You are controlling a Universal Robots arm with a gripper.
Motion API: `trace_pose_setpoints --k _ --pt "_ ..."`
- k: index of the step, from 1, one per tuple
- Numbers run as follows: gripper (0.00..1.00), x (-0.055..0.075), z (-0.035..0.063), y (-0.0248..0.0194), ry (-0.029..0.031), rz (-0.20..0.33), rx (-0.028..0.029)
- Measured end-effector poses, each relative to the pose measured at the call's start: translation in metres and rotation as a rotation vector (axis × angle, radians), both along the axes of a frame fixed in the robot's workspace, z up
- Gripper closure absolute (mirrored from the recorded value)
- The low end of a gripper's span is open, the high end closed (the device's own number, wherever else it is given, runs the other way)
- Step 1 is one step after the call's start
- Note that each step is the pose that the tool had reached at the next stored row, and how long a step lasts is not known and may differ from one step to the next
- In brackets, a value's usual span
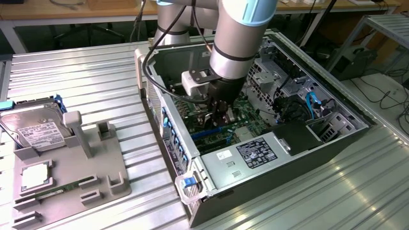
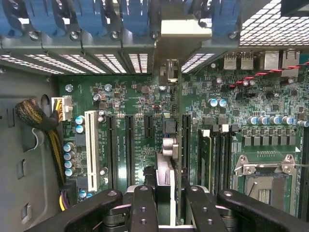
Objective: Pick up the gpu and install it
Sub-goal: 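Insert the gpu into the slot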
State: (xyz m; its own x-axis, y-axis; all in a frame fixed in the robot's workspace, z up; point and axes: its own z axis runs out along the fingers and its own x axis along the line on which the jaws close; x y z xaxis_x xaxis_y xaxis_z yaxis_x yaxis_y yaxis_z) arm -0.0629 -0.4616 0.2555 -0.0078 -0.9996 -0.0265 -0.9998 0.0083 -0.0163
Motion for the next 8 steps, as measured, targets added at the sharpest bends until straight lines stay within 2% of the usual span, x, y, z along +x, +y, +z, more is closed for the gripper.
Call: trace_pose_setpoints --k 8 --pt "0.72 -0.0017 -0.0056 0.0000 0.0000 0.000 0.0001"
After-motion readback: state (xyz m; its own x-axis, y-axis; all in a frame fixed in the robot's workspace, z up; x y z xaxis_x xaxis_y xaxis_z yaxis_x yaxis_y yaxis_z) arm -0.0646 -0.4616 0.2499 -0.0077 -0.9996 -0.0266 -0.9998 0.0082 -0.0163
